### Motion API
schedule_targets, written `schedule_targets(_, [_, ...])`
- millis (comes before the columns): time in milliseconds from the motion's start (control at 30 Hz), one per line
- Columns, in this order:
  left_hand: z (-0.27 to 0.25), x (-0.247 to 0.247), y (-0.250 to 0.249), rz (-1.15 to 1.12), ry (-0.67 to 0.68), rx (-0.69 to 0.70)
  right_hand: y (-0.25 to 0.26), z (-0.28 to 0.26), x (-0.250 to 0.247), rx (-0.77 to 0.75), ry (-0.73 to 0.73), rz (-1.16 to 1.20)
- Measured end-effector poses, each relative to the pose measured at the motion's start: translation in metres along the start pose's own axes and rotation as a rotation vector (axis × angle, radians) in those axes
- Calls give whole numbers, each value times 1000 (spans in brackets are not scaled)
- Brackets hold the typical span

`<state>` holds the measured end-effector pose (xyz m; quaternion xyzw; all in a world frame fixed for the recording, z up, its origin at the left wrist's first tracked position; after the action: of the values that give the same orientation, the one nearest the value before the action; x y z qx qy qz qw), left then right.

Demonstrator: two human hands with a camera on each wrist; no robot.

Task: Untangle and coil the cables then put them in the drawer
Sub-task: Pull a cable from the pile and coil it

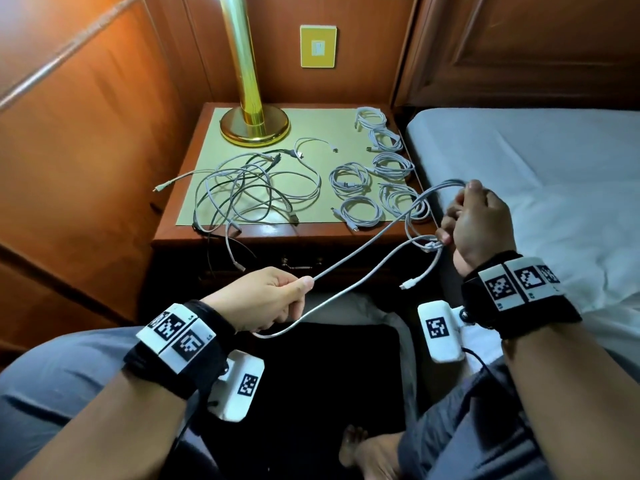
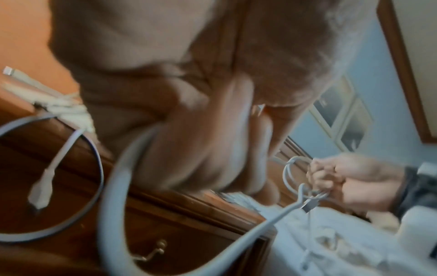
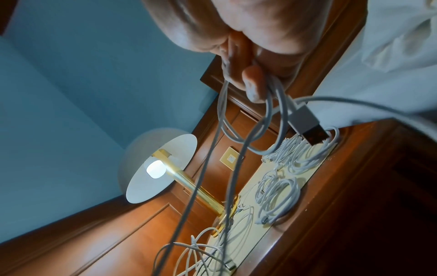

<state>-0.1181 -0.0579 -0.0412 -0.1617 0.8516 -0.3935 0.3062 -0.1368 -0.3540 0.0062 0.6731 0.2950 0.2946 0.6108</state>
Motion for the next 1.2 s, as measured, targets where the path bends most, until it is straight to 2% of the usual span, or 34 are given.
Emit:
schedule_targets(100, [0, -4, 7, 147, -56, -70, -1, -4, -1, 41, 5, 14])
schedule_targets(233, [2, -4, 12, 190, -69, -86, -2, -6, -5, 64, -6, 25])
schedule_targets(400, [2, 3, 19, 173, 25, -141, -1, -9, -12, 93, 36, 12])
schedule_targets(533, [-1, 12, 28, 544, 78, -153, -1, -21, -16, 105, 117, 30])
schedule_targets(600, [-4, 15, 26, 638, 90, -175, 4, -27, -21, 66, 116, -28])
schedule_targets(767, [-9, 16, 23, 891, -42, -257, 6, -36, -34, -58, 86, -215])
schedule_targets(833, [-11, 19, 23, 982, -107, -267, 4, -41, -36, -121, 80, -362])
schedule_targets(900, [-12, 19, 24, 1043, -171, -244, 3, -48, -36, -156, 109, -454])
schedule_targets(967, [-12, 19, 28, 1018, -229, -197, 1, -57, -30, -158, 165, -433])
schedule_targets(1067, [-11, 23, 32, 803, -307, -58, -9, -75, -15, -17, 283, -202])
schedule_targets(1200, [-20, 37, 20, 463, -395, 251, -17, -103, 4, 123, 372, -29])
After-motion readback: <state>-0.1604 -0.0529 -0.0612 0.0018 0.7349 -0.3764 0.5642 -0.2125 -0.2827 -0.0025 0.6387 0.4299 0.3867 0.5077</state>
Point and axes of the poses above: each hand's wrist, its own z-axis towards the middle knuckle, its own x-axis out of the palm, y = z × x, the point moved 5 cm from there along z, towards the middle knuckle, and after that the axes turned 2 degrees about y, right-handed, at the moved point
